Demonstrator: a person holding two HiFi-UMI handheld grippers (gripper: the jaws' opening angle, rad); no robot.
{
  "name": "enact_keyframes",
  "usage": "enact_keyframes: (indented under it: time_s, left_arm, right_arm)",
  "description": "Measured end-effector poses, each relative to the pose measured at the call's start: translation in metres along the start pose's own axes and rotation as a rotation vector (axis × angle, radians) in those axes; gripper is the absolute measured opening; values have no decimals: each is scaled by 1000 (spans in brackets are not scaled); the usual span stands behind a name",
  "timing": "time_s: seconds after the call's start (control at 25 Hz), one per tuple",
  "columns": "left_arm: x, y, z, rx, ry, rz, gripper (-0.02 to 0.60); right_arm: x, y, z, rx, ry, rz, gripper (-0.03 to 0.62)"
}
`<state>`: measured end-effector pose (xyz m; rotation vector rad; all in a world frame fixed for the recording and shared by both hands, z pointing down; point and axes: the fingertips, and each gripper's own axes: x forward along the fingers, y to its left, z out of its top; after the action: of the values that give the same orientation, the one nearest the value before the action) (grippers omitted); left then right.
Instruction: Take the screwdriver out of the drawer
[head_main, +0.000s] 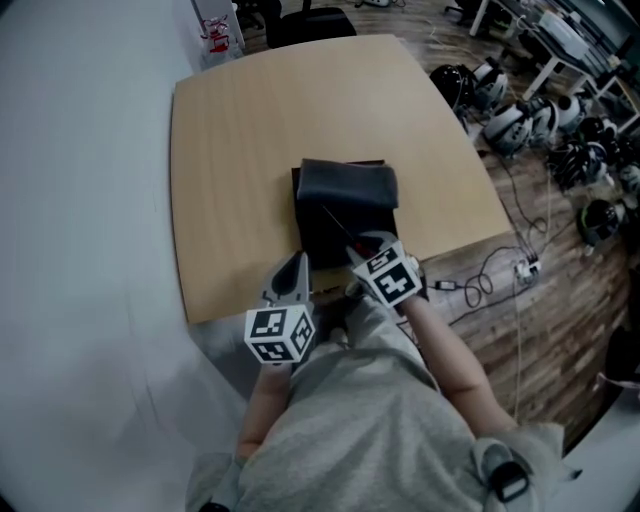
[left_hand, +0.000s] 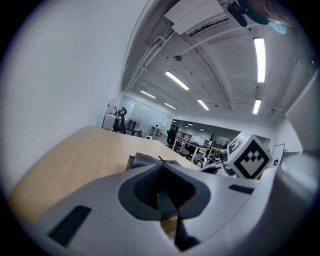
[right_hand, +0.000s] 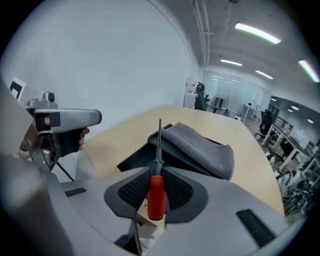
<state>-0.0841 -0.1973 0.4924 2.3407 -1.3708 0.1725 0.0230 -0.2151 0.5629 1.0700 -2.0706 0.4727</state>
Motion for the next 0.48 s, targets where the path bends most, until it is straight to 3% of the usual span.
enact_keyframes:
  time_s: [0.28,0.48]
  left_arm:
    - [-17,-17,-4,24,-8,-29,2]
    - [-30,-26,-7,32,-9,-49,2]
  right_arm:
    - [-45,3,5,139,-204,-98,84]
    - [-78,5,3,177,-325,-154,84]
